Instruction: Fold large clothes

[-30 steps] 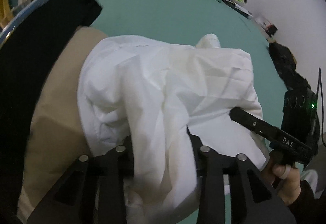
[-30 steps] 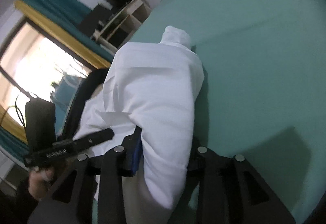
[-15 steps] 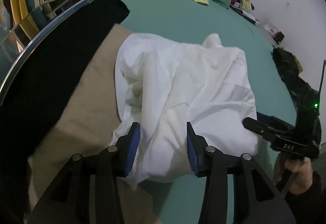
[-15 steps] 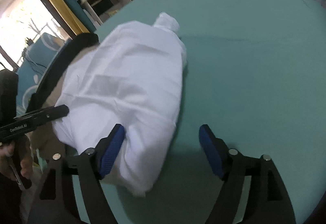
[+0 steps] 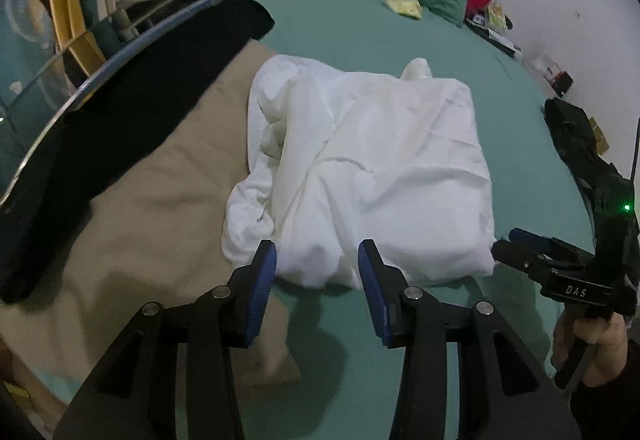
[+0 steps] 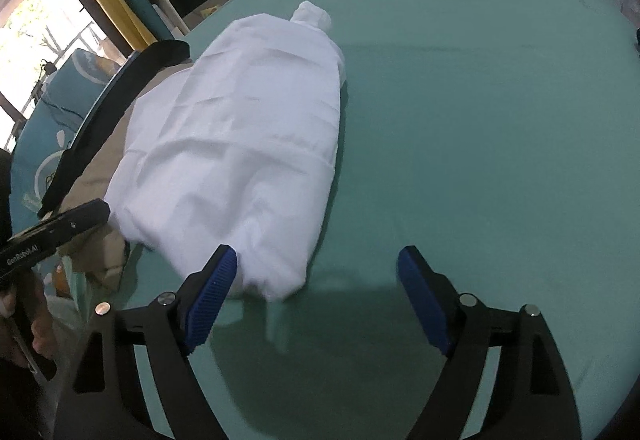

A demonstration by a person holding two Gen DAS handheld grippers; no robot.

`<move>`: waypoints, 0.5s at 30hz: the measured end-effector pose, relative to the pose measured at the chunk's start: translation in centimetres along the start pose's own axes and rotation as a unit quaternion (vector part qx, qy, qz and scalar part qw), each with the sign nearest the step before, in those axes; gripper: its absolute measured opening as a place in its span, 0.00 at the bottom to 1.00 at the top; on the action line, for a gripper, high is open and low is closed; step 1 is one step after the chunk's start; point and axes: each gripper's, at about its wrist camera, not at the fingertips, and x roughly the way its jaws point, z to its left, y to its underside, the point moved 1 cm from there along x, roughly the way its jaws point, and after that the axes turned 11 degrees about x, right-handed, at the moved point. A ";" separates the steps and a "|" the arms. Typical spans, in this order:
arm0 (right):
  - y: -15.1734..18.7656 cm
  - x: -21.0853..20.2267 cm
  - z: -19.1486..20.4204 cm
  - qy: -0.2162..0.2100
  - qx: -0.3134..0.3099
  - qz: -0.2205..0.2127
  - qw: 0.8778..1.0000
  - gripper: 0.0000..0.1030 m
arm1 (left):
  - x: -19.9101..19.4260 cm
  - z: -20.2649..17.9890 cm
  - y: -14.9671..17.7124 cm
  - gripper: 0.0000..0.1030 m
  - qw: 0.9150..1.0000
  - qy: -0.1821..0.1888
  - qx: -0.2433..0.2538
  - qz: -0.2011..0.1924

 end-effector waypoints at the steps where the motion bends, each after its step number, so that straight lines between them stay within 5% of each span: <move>1: 0.3 -0.4 -0.2 0.002 0.000 0.000 1.000 0.80 | -0.4 -0.3 0.3 0.44 1.000 -0.001 0.001 0.000; 15: 4.8 -6.9 -0.9 0.028 0.006 -0.008 1.000 0.80 | -5.4 -7.2 4.4 0.44 1.000 0.010 0.008 -0.004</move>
